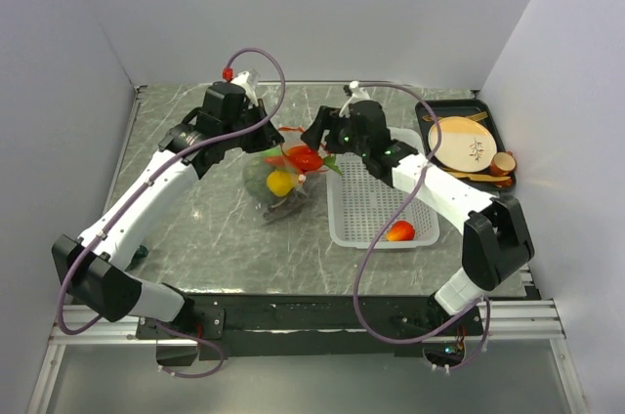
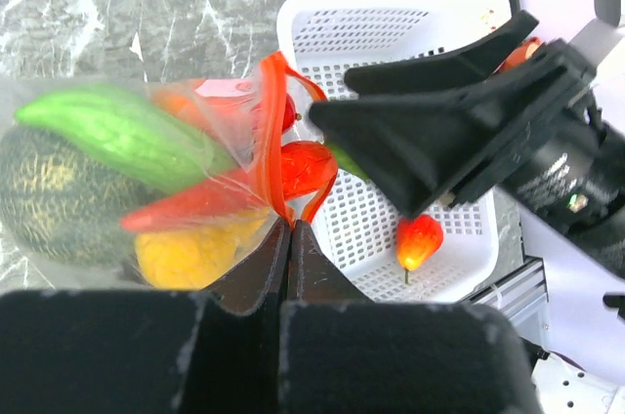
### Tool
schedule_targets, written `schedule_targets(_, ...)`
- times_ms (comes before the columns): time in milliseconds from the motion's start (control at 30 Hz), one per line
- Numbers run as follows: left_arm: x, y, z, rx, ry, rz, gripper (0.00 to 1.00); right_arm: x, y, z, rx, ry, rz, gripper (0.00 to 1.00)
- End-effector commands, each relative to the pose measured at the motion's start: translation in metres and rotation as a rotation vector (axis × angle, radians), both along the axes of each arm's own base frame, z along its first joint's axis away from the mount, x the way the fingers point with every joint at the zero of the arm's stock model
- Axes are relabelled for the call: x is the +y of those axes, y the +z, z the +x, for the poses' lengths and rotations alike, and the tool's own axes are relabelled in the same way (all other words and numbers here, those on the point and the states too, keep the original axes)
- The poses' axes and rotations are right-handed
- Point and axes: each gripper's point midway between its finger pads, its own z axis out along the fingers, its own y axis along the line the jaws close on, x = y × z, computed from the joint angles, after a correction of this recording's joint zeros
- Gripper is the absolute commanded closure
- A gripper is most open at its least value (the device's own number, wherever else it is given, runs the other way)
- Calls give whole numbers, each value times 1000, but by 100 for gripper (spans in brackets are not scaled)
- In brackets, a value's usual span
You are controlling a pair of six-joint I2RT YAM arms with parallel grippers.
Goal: Place the food in the zip-top bag and seal the zipper
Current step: Place the fake vegetable in the zipper food storage bag.
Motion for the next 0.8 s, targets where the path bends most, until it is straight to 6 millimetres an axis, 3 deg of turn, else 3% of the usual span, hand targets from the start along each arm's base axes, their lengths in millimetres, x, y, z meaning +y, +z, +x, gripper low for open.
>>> schedule_targets(0, 1, 46, 5, -138, 13, -88, 99, -26, 3, -2, 7, -19, -24, 21)
schedule_targets(133, 1, 44, 7, -134, 14, -85, 99, -37, -11, -13, 57, -25, -40, 30)
schedule_targets(367, -1, 40, 9, -125, 6, -86, 99, -30, -8, -44, 91, 53, 41, 66)
schedule_targets(467, -2, 41, 10, -125, 3, -88, 99, -27, -11, -52, 107, 67, 47, 77)
schedule_targets(567, -2, 39, 9, -121, 3, -89, 99, -22, -14, -60, 122, 98, 42, 85)
schedule_targets(767, -5, 40, 8, -120, -9, -104, 99, 2, -19, -71, 155, 205, 39, 86)
